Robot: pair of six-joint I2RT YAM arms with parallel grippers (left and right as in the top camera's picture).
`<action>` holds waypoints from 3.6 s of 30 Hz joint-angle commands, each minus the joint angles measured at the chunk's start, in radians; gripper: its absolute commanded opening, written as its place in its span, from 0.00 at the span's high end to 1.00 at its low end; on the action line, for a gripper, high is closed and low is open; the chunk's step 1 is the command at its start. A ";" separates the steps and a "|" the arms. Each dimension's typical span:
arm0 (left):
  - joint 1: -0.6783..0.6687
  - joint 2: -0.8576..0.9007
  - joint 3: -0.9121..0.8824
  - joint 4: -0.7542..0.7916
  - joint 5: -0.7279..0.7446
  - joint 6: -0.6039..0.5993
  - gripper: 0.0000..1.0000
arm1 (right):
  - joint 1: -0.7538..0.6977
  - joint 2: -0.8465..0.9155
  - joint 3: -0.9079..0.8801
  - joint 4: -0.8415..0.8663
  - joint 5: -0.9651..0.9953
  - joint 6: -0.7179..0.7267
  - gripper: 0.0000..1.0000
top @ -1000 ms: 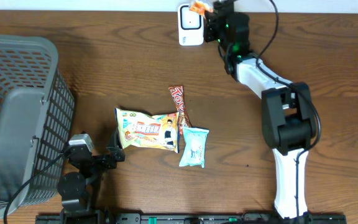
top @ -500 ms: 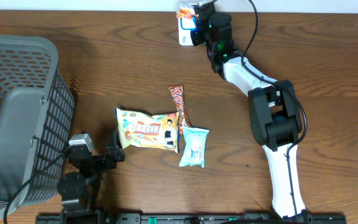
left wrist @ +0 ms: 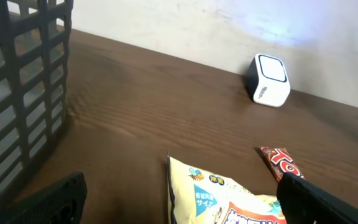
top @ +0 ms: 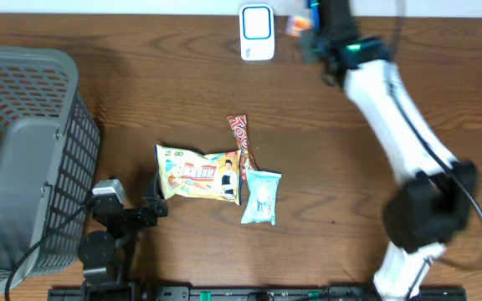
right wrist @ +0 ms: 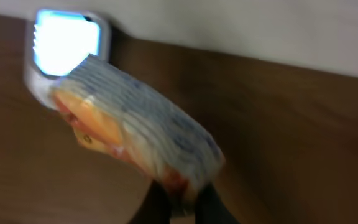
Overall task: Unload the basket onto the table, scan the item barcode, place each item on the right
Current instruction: 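Carry the orange box to the right edge and release it, then reach the right gripper to the mint-green wipes pack and grasp it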
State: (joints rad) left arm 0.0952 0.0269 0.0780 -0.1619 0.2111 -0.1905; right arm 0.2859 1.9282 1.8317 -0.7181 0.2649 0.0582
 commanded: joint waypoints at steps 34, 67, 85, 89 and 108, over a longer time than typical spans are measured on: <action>-0.003 -0.002 -0.024 -0.010 0.006 -0.009 0.02 | -0.932 -0.124 -0.784 0.480 0.317 0.822 0.40; -0.003 -0.002 -0.024 -0.010 0.006 -0.009 0.02 | 0.330 -0.509 -0.787 0.124 -0.357 0.490 0.01; -0.003 -0.002 -0.024 -0.010 0.006 -0.009 0.02 | 0.620 -0.148 -0.713 0.018 0.085 0.592 0.14; -0.003 -0.002 -0.024 -0.010 0.006 -0.009 0.02 | 0.621 -0.109 -0.713 0.000 0.073 0.590 0.10; -0.003 -0.002 -0.024 -0.010 0.006 -0.009 0.02 | 0.624 -0.094 -0.576 -0.337 0.139 0.319 0.09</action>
State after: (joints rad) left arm 0.0952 0.0273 0.0776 -0.1612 0.2111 -0.1905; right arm 0.9031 1.8328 1.1984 -1.0599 0.3752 0.3901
